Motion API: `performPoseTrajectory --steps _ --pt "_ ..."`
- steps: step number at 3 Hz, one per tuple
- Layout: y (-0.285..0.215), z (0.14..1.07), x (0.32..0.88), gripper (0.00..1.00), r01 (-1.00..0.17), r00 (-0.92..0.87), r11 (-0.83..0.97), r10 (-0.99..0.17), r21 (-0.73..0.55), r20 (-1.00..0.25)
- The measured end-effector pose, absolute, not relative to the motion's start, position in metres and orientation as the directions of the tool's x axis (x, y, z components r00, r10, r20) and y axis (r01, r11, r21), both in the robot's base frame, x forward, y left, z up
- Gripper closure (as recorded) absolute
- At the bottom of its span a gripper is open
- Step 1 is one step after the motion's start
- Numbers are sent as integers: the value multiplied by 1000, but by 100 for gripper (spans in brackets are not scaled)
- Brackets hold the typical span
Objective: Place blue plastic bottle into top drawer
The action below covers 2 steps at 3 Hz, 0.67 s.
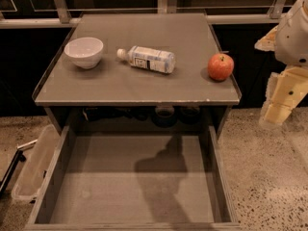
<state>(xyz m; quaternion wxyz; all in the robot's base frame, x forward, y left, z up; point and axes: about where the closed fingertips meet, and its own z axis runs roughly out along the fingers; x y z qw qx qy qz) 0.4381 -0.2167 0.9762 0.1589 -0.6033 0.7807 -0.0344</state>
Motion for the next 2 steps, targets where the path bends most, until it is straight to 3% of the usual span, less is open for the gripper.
performPoseTrajectory --steps 2 --pt "-204 980 449 0 -924 -208 261 -957 -279 -203"
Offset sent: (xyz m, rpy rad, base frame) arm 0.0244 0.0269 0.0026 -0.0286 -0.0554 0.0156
